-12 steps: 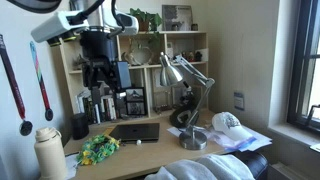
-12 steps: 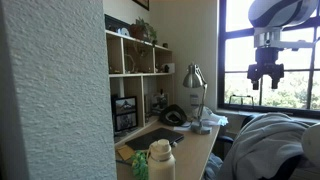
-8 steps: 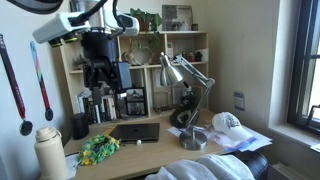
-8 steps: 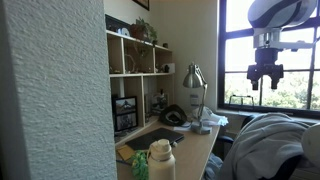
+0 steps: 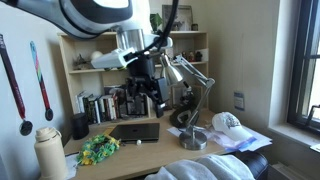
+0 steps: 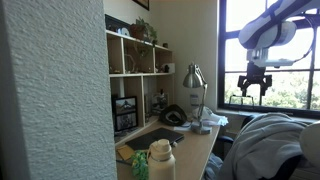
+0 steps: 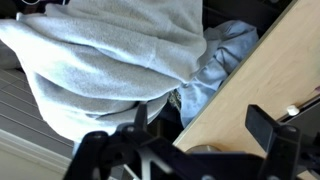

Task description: Push the chair under the table

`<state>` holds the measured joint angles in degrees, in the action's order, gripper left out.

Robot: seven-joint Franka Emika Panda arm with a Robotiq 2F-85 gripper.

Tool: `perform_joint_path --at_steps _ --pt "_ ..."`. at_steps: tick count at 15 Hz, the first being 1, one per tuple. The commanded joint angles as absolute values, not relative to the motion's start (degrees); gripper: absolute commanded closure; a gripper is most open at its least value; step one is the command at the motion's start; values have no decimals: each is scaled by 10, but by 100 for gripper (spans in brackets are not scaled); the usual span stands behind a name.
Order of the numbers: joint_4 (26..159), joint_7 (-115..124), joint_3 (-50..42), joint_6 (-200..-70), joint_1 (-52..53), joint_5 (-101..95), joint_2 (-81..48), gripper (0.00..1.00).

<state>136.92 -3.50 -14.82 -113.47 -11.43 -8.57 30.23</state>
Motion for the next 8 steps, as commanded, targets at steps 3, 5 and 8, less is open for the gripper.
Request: perform_joint_path --at_steps 3,5,8 --pt "1279 19 -167 -1250 -159 -89 116 0" --pt "1241 35 -180 -1272 -172 -80 47 0" --pt "1185 45 -197 -1298 -184 -50 -42 0"
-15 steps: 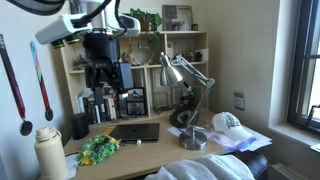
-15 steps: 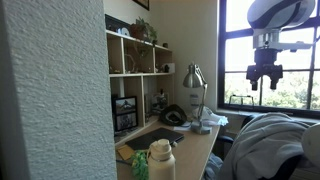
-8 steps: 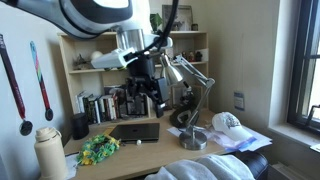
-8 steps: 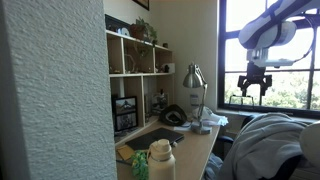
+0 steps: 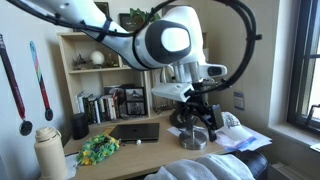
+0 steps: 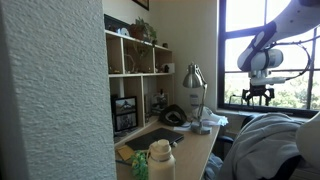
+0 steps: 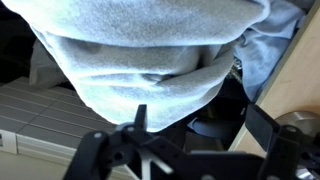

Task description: Push the chair under the table

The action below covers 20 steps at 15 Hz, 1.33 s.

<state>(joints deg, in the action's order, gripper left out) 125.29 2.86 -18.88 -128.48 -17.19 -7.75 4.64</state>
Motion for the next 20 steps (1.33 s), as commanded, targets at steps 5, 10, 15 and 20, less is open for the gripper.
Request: perform_joint_path --at_steps 5,10,15,20 --pt "1073 41 -206 -1295 -218 37 -181 0" --pt "981 65 -210 -1282 -258 60 -276 0" --pt "928 86 -213 -1267 -286 54 -324 0" --pt "932 72 -192 -1250 -295 83 -328 0"
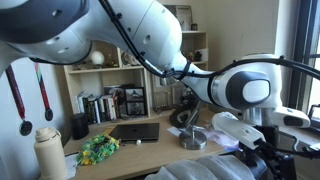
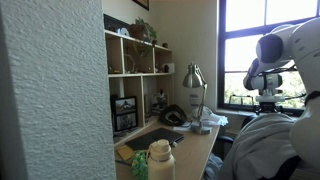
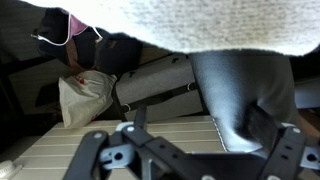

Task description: Push the chair under the table

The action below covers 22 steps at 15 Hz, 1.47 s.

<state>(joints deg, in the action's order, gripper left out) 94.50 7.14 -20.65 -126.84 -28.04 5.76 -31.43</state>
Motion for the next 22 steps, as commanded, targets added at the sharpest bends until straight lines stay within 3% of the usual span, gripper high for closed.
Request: perform_joint_path --at_steps 1,11,22 --pt "937 67 -185 -1250 -300 99 -327 0" --pt "910 -23 -108 -1132 -387 295 -340 0" --pt "1048 -160 -85 -1121 -320 221 -238 0"
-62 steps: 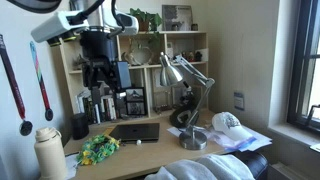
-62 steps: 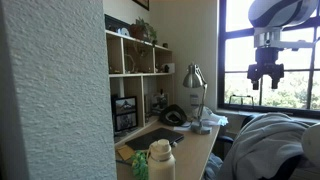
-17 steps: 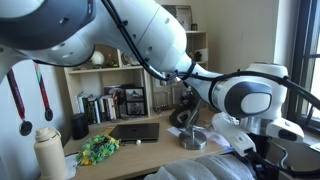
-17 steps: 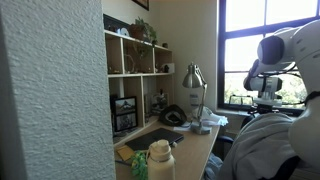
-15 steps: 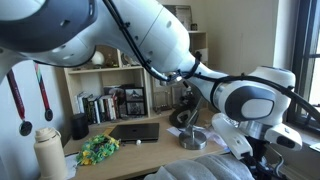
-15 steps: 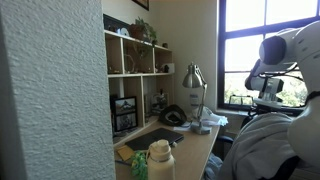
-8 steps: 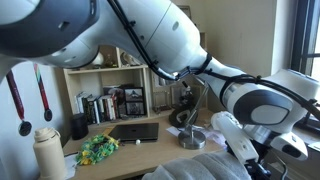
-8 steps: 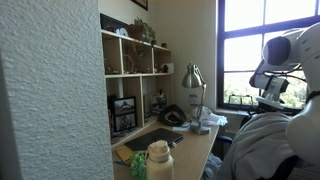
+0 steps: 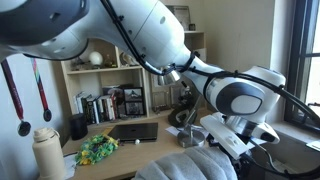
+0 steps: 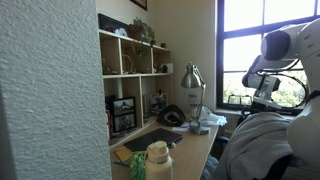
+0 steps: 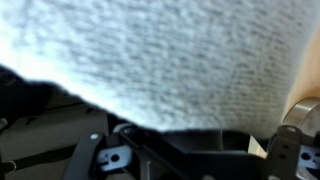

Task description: Push the chair under the table

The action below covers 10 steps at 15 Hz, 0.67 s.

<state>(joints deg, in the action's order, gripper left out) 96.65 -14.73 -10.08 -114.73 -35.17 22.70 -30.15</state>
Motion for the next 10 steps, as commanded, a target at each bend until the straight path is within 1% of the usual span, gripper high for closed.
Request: perform_joint_path --at_steps 1,5,10 --pt "1062 -168 -86 -1121 -312 214 -229 0" --pt "1113 -182 -87 -1127 -275 205 -192 0" --pt "1146 -179 -83 -1133 -229 207 -165 0"
